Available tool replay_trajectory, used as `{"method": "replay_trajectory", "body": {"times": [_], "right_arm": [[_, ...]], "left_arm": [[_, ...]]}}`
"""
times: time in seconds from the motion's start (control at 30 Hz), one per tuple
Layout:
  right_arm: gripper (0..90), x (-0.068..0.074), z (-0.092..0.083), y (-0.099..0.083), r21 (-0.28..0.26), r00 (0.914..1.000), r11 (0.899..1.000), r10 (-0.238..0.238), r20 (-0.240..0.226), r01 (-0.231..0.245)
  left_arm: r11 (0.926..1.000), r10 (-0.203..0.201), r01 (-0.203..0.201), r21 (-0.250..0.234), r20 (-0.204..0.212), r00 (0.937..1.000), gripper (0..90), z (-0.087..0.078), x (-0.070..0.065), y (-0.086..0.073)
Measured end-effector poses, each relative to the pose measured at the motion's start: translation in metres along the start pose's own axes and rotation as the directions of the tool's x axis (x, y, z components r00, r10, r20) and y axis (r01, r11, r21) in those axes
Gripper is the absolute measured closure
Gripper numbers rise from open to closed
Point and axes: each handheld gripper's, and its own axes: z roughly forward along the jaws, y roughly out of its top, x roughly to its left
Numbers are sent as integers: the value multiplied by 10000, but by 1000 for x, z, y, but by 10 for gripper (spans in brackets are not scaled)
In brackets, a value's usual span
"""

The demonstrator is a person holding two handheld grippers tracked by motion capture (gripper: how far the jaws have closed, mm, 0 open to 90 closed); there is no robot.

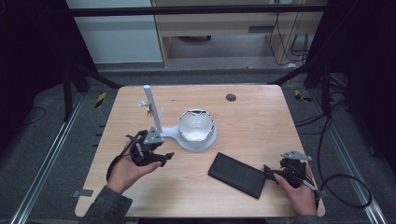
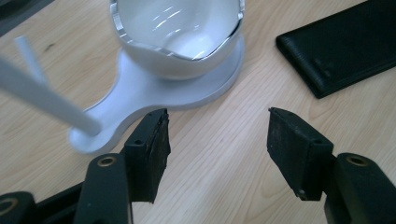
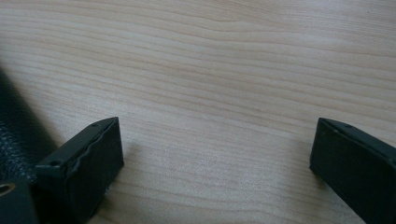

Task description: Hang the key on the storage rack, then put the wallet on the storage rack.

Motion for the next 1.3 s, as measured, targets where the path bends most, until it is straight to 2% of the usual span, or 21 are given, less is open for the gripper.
{"method": "replay_trajectory", "body": {"times": [0.1,0.2,0.33,0.4,0.53,0.63,0.77,0.83,1.0,1.17,1.3], "right_arm": [[48,-1,-1,0,-45,10000,10000,-36,-51,36],[52,-1,-4,1,-176,10000,9998,-20,-58,19],[56,1,-7,3,-366,10000,9993,-76,-20,75],[57,3,-8,4,-433,9997,9988,-242,24,243],[58,6,-15,5,-634,9996,9976,-283,29,284],[58,6,-21,7,-915,9996,9954,-273,49,276],[55,7,-26,9,-1175,9993,9924,-382,-28,376],[57,9,-29,9,-1355,9987,9899,-459,-207,427],[145,15,-34,12,-1768,9954,9814,-839,-469,744],[184,21,-34,13,-1750,9923,9797,-1096,-582,979],[188,22,-32,13,-1655,9906,9804,-1192,-667,1069]], "left_arm": [[9998,164,-162,-76,291,9994,372,21,-13,7],[9998,159,-148,-154,760,9970,371,44,-28,12],[9994,330,-319,-120,1030,9941,380,65,-48,13],[9985,537,-546,52,1098,9925,390,69,-53,13],[9992,238,-199,-333,1184,9927,417,68,-60,11],[9990,254,-208,-408,1176,9927,473,68,-64,9],[9986,505,-517,62,1258,9908,518,79,-70,6],[9974,589,-638,322,1347,9891,553,86,-72,4],[9942,677,-795,722,1531,9859,672,97,-76,1],[9908,813,-967,942,1556,9845,848,102,-77,-2],[9901,784,-950,1032,1546,9849,895,104,-76,-3]]}}
